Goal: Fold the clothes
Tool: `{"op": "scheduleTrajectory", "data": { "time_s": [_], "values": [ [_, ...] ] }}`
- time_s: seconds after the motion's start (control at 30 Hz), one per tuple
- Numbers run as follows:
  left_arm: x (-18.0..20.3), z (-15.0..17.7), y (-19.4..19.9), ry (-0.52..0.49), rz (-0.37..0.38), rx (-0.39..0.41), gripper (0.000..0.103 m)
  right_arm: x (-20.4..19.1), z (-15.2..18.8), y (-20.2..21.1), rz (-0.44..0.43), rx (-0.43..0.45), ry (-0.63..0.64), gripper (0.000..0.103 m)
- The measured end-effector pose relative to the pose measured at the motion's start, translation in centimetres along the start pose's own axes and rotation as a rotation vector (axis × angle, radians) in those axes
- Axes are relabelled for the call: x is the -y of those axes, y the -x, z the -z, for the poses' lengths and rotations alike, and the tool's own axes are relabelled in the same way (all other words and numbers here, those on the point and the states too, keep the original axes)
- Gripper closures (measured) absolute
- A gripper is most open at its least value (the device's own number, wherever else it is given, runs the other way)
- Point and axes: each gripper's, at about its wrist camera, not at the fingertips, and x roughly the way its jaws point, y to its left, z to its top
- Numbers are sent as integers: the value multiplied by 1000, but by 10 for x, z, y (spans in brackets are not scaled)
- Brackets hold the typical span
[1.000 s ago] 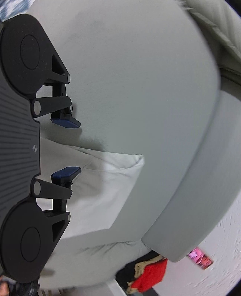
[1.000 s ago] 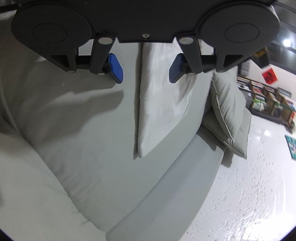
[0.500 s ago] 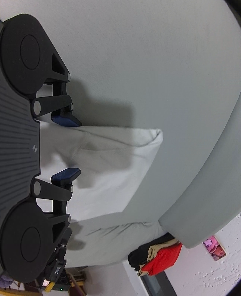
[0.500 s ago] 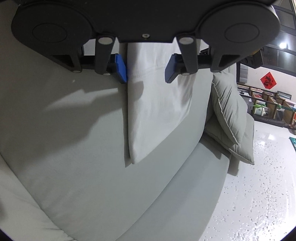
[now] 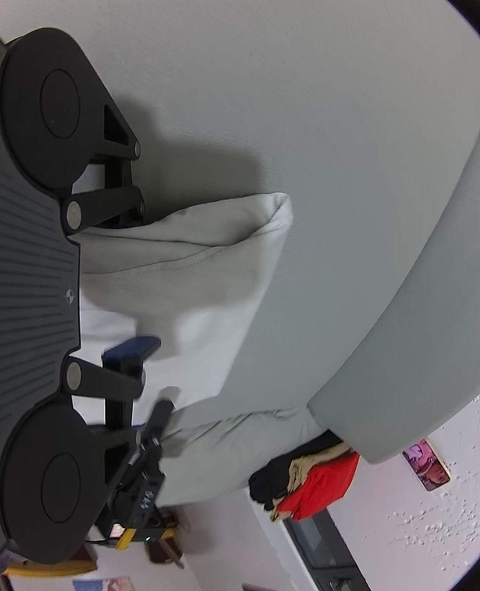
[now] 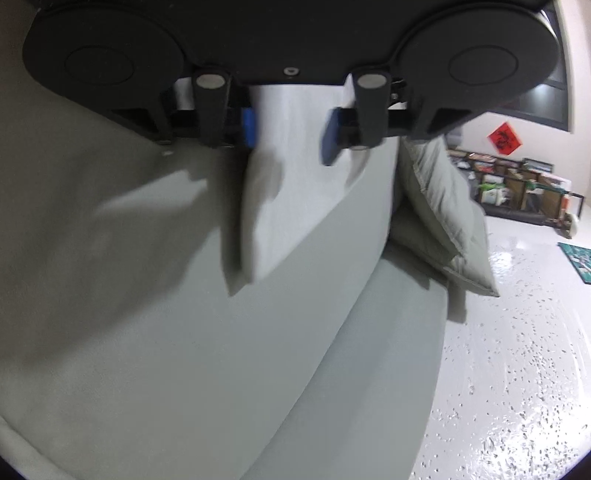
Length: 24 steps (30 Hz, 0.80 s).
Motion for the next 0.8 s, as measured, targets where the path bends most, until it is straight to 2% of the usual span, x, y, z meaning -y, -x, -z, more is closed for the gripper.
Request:
{"op": "scheduleTrajectory", "data": {
  "time_s": [0.03, 0.07, 0.1, 0.17, 0.23, 0.37, 0.47, 0.57, 0.7, 0.8],
  "values": [
    [7, 1, -1, -27, -35, 10, 72, 1, 2, -2, 19, 11, 14, 100],
    [16, 3, -2, -59, -75, 22, 86, -3, 5, -1, 32, 29, 40, 100],
    [24, 6, -1, -89, -107, 38, 92, -8, 8, 0, 43, 51, 70, 98],
    [46, 16, 7, -159, -163, 89, 95, -28, 21, 8, 95, 110, 179, 98],
    [73, 29, 23, -253, -217, 165, 96, -50, 35, 25, 110, 174, 283, 98],
    [134, 71, 71, -414, -265, 379, 96, -99, 69, 84, 101, 302, 470, 99],
    [181, 105, 102, -507, -223, 494, 96, -122, 96, 144, 97, 411, 537, 99],
    [226, 132, 118, -579, -118, 546, 96, -132, 125, 211, 130, 534, 554, 99],
    [287, 152, 104, -651, 39, 519, 95, -129, 153, 299, 227, 677, 542, 99],
    [333, 151, 65, -673, 128, 446, 95, -115, 151, 351, 308, 761, 495, 99]
  ]
}}
